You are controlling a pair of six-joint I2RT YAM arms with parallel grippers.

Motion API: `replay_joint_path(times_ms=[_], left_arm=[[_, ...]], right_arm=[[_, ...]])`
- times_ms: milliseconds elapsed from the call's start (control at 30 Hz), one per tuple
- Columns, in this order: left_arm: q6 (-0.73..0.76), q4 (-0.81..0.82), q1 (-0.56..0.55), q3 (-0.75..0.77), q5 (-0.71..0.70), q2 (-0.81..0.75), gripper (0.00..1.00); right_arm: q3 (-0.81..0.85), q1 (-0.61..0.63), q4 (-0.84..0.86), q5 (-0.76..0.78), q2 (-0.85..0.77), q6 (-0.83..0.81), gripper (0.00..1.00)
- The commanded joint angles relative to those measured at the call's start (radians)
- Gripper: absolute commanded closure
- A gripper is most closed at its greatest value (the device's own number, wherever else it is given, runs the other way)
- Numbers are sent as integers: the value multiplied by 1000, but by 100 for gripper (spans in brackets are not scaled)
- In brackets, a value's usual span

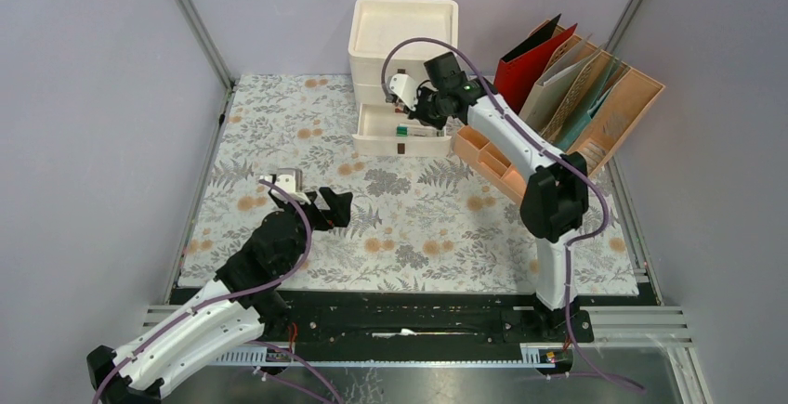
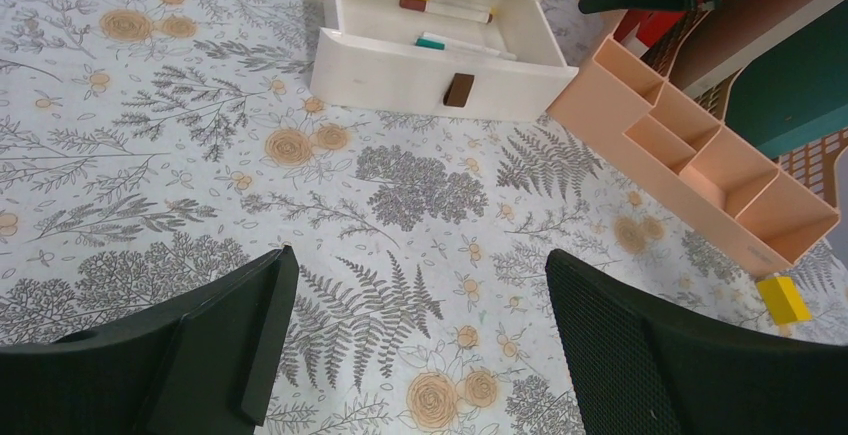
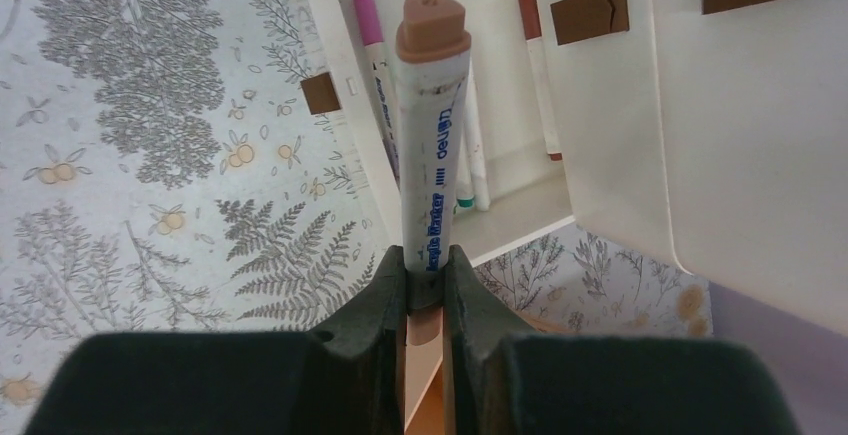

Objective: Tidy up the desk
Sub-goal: Place the stationery in the drawer.

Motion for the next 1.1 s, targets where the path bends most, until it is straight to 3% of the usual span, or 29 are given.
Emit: replay_joint_path(times_ms=[0, 433, 733, 867, 1067], left_arm=[[2, 0, 5, 2, -31, -12, 1], [-6, -9, 6, 0, -40, -11, 1], [-18, -17, 5, 6, -35, -12, 1], [-29, -18, 5, 15, -29, -9, 1], [-66, 8, 6, 30, 15, -2, 1]], right_arm=[[80, 18, -18, 68, 67, -45, 100], [149, 28, 41, 193, 209, -92, 99], [165, 36, 72, 286, 239, -65, 63], [160, 37, 70, 274, 201, -27, 57], [114, 37, 33, 176, 61, 67, 57]])
